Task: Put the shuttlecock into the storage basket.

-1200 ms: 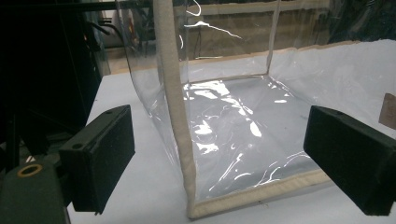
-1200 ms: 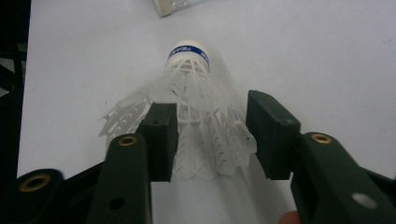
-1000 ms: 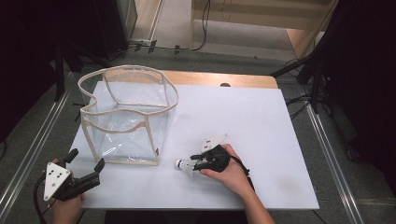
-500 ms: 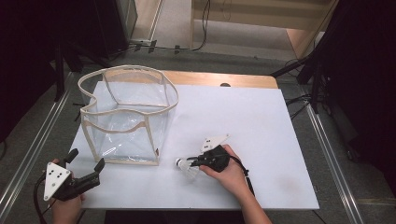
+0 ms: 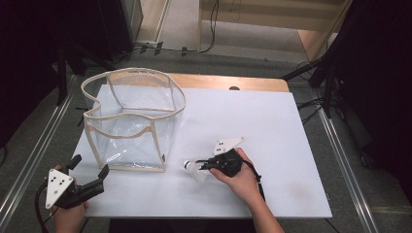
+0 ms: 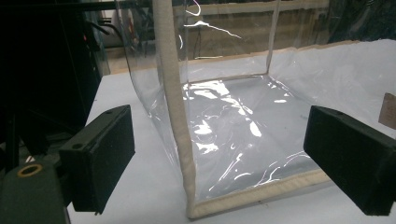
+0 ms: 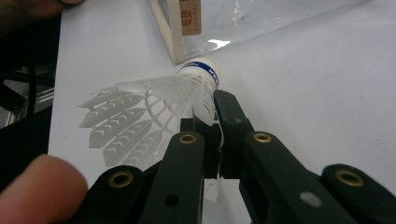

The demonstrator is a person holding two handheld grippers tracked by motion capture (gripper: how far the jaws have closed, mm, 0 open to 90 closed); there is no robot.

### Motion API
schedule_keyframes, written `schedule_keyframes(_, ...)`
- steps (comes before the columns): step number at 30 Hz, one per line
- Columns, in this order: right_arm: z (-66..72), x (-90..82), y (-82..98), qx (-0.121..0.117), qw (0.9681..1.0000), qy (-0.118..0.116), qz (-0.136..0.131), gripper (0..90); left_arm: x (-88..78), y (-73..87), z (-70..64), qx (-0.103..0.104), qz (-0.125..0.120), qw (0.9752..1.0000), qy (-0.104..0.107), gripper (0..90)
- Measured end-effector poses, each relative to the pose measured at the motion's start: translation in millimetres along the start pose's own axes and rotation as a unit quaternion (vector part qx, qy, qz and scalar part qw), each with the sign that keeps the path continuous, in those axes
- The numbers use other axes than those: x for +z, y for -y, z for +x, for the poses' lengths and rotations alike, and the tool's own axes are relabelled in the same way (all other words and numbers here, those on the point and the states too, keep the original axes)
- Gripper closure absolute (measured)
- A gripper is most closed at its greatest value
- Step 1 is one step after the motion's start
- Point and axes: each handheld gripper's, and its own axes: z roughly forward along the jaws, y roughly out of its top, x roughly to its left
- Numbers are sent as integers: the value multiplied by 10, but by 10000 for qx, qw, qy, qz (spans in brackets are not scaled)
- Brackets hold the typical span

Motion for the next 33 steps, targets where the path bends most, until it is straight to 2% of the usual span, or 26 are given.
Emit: schedule_keyframes(33, -28, -401, -271, -42, 9990, 194, -393, 859, 1, 0, 0, -8, 4, 10000, 3, 93)
